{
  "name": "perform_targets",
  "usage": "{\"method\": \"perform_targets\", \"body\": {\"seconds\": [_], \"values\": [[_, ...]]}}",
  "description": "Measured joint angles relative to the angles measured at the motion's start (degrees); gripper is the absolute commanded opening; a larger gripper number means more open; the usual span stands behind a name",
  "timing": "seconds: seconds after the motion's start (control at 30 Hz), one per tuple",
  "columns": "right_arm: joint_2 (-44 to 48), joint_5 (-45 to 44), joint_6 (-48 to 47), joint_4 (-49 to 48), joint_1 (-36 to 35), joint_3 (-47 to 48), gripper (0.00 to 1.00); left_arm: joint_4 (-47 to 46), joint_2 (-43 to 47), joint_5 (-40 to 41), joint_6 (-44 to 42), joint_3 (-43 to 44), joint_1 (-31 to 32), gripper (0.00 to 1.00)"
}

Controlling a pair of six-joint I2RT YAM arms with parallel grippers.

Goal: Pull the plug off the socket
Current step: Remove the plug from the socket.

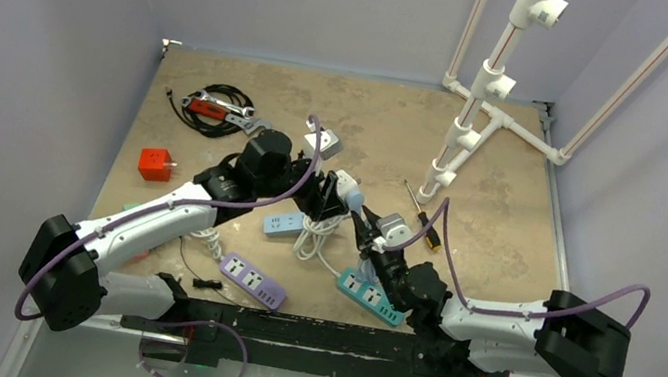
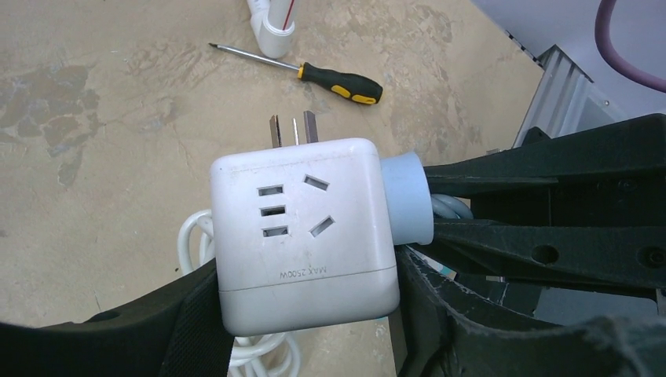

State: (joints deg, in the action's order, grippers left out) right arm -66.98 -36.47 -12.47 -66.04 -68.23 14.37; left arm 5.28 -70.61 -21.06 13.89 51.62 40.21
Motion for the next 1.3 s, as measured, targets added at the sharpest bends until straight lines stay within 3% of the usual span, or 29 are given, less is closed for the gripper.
{"method": "perform_targets", "body": {"seconds": [0.27,0.7,1.07,1.3], "values": [[-7.78,0.61,2.12,-4.61,0.87,1.6,0.0,-3.87,2.43,-4.39,0.46,-4.83,-2.58,0.0],[-12.81,1.44,4.44,-7.48,2.27,5.07,0.0,-11.43,4.96,-7.85,1.55,-8.76,-5.27,0.0],[-3.45,4.57,4.83,0.59,2.45,3.41,0.0,-2.54,7.76,6.64,-4.33,-4.55,1.77,0.0],[0.55,6.62,4.5,2.99,2.75,1.81,0.0,-1.09,7.3,10.56,-4.46,-3.63,3.89,0.0]]}}
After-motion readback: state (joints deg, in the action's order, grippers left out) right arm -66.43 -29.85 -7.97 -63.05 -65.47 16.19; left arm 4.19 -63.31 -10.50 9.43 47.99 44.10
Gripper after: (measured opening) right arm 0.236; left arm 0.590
